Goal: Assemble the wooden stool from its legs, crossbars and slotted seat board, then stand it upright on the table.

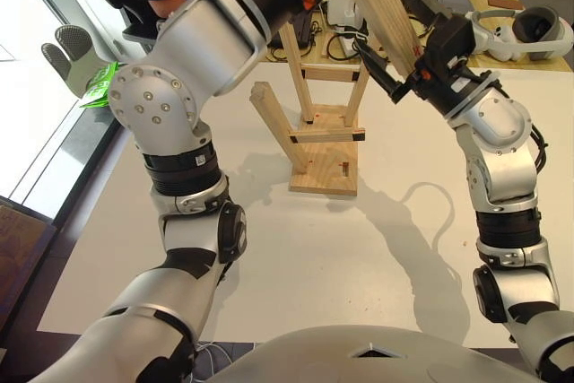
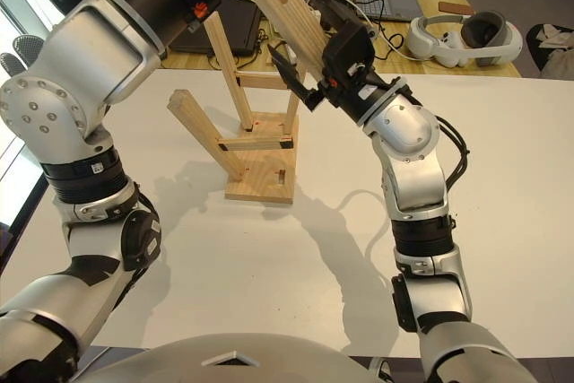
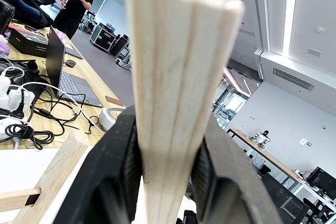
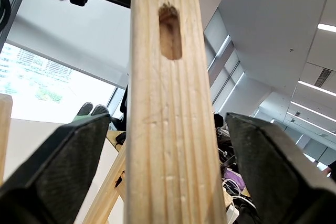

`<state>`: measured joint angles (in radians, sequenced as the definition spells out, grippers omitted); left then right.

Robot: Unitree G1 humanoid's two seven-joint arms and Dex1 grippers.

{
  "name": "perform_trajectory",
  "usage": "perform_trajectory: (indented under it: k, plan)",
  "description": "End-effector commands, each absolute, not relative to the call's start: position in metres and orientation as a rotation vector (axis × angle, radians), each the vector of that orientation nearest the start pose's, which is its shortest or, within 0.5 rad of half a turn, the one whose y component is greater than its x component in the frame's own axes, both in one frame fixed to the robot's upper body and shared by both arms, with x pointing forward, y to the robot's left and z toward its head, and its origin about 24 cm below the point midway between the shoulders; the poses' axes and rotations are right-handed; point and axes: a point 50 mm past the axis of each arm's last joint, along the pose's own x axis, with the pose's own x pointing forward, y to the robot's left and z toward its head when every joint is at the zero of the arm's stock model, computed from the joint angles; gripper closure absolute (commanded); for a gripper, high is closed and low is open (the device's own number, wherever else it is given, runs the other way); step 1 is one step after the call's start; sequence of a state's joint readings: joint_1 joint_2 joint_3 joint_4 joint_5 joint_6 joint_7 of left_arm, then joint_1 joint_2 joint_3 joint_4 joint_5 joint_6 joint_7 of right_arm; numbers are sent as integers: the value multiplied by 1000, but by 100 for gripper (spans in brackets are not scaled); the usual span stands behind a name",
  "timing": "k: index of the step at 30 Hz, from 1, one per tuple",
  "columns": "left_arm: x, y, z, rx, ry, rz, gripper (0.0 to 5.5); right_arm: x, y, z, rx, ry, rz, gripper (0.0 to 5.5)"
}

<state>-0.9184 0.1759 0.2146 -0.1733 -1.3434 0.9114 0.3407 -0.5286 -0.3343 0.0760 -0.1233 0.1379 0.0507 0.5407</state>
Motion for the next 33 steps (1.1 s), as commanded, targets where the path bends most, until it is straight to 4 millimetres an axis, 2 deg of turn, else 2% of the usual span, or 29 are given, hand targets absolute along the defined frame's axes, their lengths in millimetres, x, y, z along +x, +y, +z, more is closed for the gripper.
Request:
perform_trajectory:
  k: [1, 11, 33]
  plan:
    - [305, 96, 294, -647, -31, -737, 446, 302, -123, 214, -354, -494, 763, 148]
    - [310, 120, 302, -612, -83, -678, 446, 304, -143, 223, -264, -410, 837, 148]
    - [312, 128, 302, -623, -96, -660, 446, 305, -154, 225, -262, -394, 834, 148]
